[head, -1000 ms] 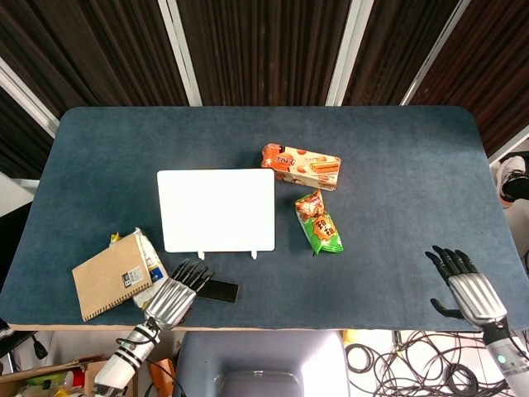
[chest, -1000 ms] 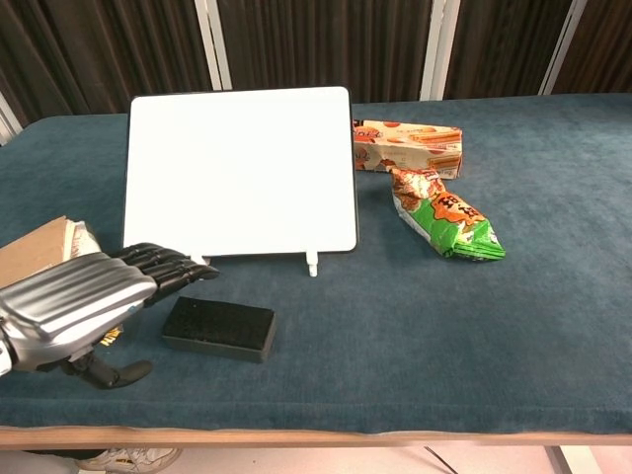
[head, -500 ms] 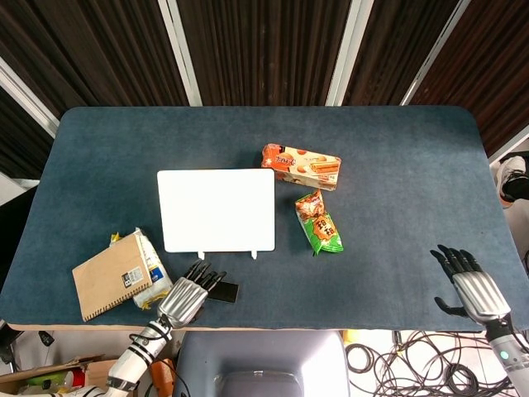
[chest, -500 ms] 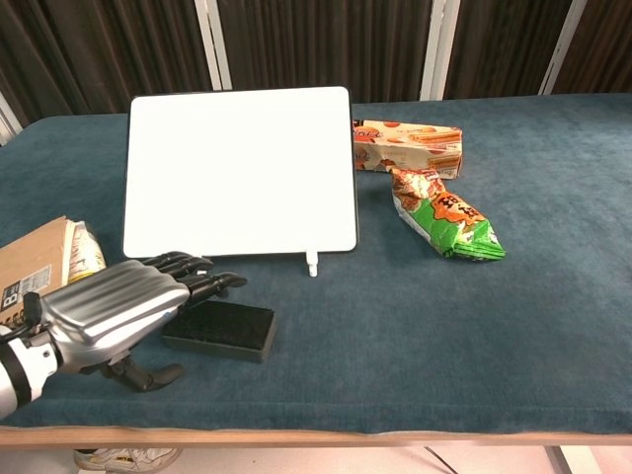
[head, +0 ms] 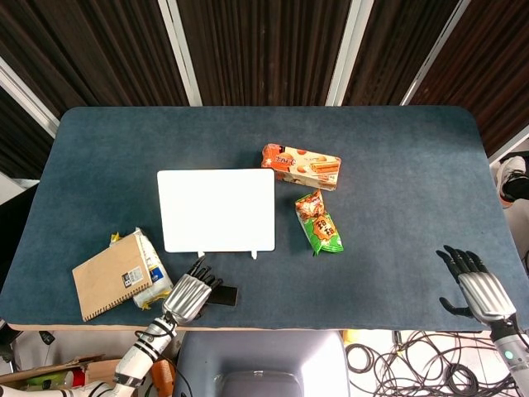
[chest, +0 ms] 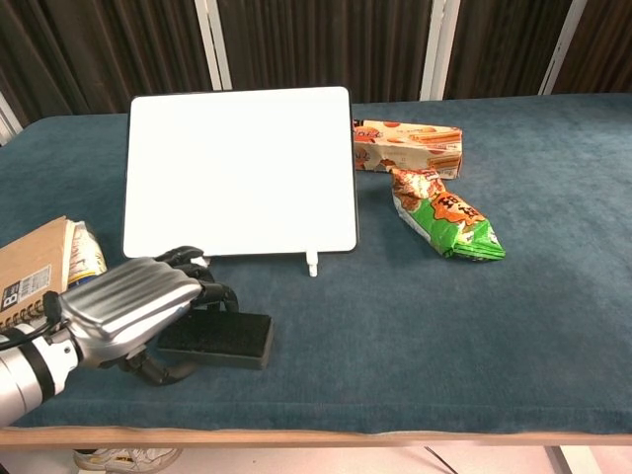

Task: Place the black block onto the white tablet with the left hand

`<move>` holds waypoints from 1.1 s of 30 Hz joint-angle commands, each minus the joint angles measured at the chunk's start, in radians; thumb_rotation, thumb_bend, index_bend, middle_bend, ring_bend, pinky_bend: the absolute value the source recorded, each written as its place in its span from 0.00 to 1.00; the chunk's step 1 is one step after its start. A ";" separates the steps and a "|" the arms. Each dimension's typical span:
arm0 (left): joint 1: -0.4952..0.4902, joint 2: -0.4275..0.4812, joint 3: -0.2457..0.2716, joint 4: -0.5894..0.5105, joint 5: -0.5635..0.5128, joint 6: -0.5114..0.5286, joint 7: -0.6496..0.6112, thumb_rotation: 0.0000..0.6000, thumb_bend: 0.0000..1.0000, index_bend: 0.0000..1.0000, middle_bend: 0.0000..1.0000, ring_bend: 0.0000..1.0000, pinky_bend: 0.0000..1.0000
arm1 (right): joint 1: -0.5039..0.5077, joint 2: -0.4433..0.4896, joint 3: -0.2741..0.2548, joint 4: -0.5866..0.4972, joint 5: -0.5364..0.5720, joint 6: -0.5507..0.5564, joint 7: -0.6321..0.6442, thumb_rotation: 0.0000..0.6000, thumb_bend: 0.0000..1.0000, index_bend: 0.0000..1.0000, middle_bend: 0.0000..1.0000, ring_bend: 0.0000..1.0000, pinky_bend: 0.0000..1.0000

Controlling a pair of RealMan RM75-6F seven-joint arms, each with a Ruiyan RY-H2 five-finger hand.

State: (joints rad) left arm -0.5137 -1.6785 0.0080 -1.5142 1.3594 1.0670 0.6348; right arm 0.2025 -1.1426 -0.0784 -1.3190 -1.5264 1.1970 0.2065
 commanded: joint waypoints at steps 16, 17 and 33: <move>-0.008 -0.165 -0.180 0.370 0.258 0.418 -0.322 1.00 0.50 0.64 0.74 0.36 0.00 | -0.002 -0.004 -0.001 0.000 -0.008 -0.011 0.015 1.00 0.24 0.00 0.00 0.00 0.00; -0.023 -0.194 -0.198 0.434 0.258 0.427 -0.331 1.00 0.49 0.64 0.73 0.37 0.00 | 0.000 -0.005 -0.001 0.000 -0.007 -0.016 0.015 1.00 0.24 0.00 0.00 0.00 0.00; -0.207 -0.459 -0.309 1.008 0.173 0.401 -0.282 1.00 0.44 0.60 0.71 0.37 0.00 | 0.005 -0.004 -0.003 0.016 -0.001 -0.044 0.042 1.00 0.24 0.00 0.00 0.00 0.00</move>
State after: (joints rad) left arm -0.6956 -2.1089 -0.2874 -0.5415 1.5530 1.4891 0.3503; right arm 0.2075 -1.1470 -0.0809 -1.3029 -1.5274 1.1525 0.2477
